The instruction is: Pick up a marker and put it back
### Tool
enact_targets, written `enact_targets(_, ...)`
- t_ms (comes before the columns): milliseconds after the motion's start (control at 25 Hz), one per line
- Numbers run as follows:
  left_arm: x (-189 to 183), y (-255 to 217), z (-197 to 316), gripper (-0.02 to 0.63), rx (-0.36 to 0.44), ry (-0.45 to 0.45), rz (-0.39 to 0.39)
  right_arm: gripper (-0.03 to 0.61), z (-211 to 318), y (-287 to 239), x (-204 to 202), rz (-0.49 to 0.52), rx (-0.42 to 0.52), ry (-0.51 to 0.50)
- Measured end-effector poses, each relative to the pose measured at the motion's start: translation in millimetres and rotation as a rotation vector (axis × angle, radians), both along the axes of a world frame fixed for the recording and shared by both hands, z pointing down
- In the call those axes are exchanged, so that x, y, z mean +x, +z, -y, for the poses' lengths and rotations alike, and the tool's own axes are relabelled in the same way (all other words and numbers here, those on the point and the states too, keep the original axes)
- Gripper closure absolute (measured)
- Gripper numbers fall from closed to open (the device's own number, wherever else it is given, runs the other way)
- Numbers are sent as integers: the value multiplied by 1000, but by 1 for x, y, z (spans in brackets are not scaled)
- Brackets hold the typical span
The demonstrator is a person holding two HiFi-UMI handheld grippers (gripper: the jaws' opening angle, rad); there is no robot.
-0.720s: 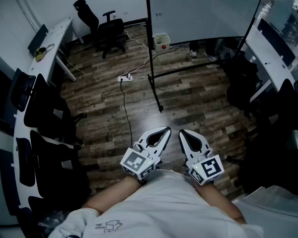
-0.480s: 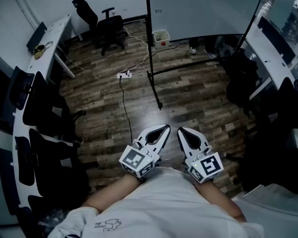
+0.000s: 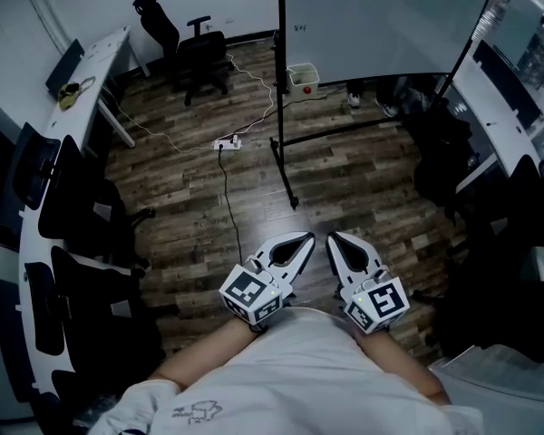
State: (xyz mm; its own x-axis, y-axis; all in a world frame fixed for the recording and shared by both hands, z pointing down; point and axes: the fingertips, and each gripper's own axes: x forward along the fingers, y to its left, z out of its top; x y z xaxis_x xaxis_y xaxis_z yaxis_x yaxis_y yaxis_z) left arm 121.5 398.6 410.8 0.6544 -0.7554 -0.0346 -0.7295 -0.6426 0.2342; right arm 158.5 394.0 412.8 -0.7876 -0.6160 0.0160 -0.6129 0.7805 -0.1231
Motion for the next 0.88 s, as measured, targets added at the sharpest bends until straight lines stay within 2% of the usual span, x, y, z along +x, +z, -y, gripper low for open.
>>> enact_targets(400, -97, -24, 76, 609, 32, -6, 7, 566, 70, -12, -86, 1, -12, 8)
enact_targets(640, -137, -16, 96, 608, 16, 19, 26, 566, 91, -8, -132, 17, -24, -3)
enact_targets(880, -155, 1, 103, 609, -21, 19, 30, 566, 108, 4, -148, 7, -54, 25)
